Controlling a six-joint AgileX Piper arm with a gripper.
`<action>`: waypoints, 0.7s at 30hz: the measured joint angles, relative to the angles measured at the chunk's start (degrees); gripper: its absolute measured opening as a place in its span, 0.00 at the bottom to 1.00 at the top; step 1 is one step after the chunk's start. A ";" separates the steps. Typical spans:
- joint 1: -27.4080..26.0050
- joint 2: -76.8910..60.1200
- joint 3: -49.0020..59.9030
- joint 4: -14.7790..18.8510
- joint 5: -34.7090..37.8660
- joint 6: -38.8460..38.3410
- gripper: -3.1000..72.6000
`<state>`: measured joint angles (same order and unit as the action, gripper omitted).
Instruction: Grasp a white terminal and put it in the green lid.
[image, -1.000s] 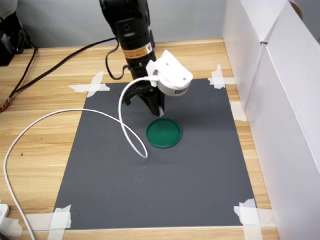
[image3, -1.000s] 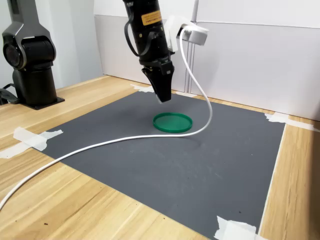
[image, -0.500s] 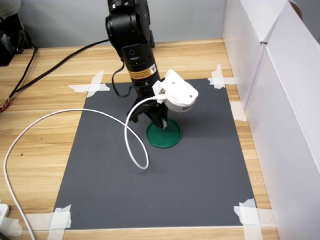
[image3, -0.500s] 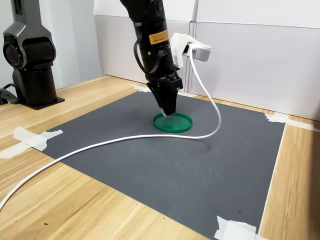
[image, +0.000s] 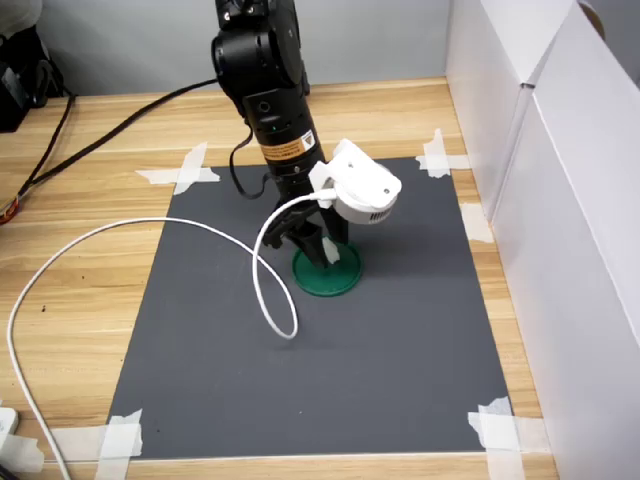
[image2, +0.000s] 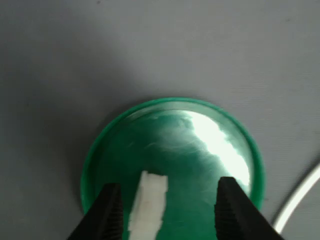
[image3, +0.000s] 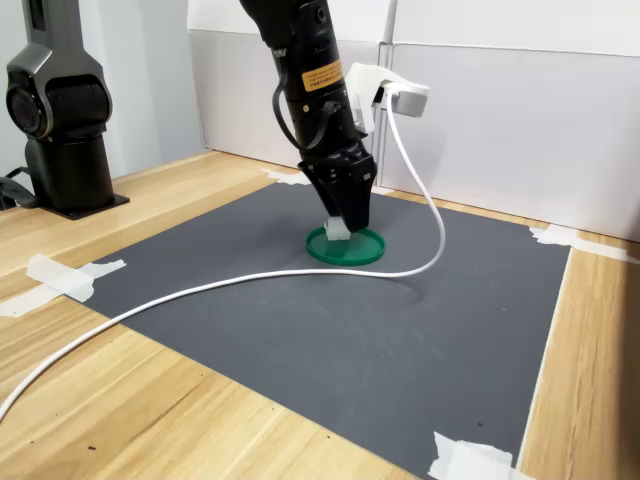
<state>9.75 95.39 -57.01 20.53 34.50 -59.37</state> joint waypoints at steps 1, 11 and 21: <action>0.00 -0.77 0.00 0.28 -0.64 0.57 0.67; 0.00 -15.46 0.22 5.35 -13.47 3.28 0.23; 0.00 -33.08 10.77 12.45 -25.10 3.53 0.02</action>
<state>9.75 62.31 -46.24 32.99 9.40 -55.84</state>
